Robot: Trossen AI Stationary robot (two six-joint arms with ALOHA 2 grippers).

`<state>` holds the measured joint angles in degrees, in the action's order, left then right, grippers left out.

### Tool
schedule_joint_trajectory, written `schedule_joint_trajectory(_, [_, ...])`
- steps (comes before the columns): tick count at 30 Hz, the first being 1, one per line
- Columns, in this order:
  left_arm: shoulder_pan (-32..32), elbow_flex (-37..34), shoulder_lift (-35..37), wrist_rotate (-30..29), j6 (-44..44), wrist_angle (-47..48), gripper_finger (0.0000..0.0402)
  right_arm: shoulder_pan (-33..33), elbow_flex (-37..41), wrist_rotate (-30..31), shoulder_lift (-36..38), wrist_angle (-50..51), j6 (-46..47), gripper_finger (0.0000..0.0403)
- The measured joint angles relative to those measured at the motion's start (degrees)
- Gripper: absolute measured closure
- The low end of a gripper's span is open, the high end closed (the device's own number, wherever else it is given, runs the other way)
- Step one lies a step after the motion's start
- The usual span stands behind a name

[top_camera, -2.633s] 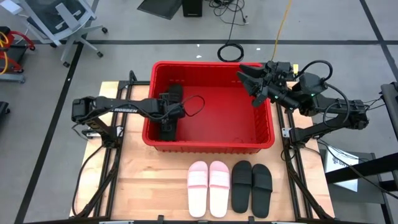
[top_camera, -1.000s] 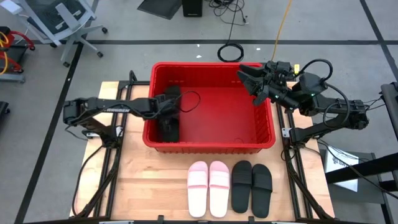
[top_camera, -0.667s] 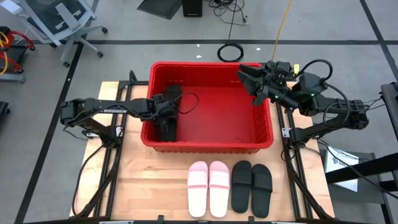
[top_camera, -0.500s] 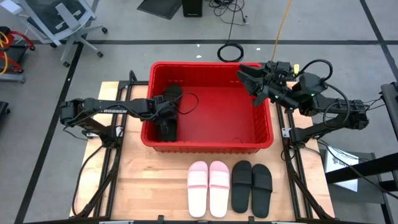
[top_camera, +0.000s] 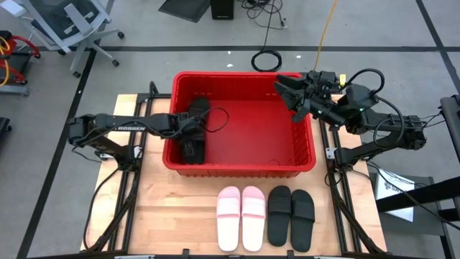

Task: Pick and place slides into bin
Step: Put the black slide into the red bin, then put the left pink slide into the bin

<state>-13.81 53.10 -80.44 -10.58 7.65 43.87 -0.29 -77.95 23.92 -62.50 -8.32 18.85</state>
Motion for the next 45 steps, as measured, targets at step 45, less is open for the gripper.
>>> schedule_joint_trajectory(45, [5.9, 0.0, 21.0, 13.7, -21.8, -25.0, 0.0197, 0.0, 0.0, -0.1, 0.0, 0.0, 1.0, 0.0197])
